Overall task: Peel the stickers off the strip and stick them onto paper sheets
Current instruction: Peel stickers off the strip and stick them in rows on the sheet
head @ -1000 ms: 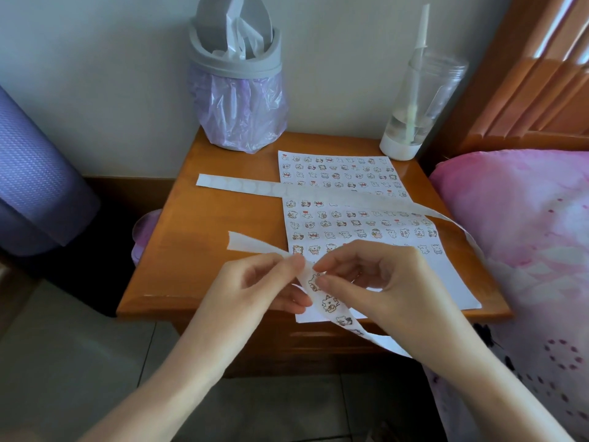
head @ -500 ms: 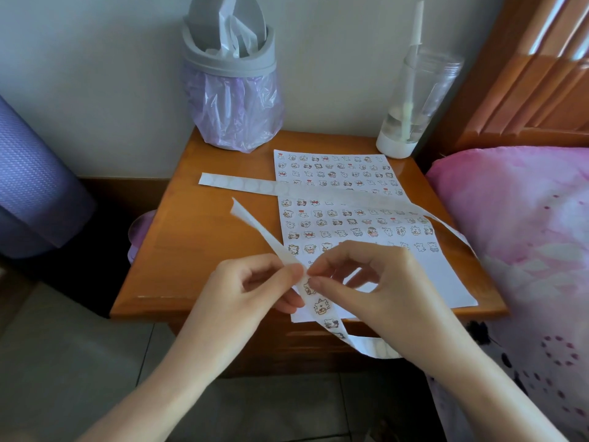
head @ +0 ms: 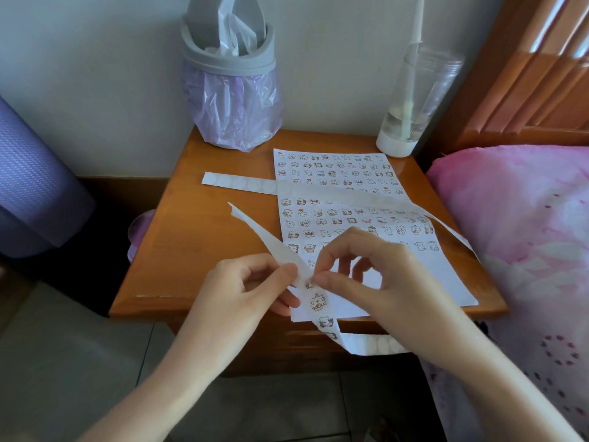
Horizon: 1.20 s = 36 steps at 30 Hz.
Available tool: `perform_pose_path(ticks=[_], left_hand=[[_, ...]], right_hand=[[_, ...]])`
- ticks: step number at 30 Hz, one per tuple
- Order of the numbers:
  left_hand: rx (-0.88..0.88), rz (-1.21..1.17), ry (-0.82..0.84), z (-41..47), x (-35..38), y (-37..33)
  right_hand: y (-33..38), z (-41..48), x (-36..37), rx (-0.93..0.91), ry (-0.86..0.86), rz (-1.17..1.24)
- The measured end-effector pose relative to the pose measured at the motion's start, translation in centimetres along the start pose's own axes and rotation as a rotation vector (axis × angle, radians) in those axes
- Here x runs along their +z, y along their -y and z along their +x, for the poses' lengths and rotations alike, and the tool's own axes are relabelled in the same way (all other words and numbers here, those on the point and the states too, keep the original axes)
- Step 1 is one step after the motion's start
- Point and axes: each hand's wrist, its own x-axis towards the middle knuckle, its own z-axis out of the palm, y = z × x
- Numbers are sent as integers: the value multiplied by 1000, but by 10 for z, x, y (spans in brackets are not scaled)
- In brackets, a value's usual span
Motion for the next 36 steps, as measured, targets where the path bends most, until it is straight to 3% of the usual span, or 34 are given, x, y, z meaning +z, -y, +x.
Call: perform_pose_path(ticks=[5, 11, 36], left_hand=[[-3, 53, 6, 1, -2, 4], [5, 140, 14, 1, -2, 5], [43, 194, 9, 4, -1, 9]], right_hand=[[-17, 14, -28, 187, -109, 194], [-34, 25, -16, 362, -65, 209], [-43, 28, 1, 339, -138, 144]])
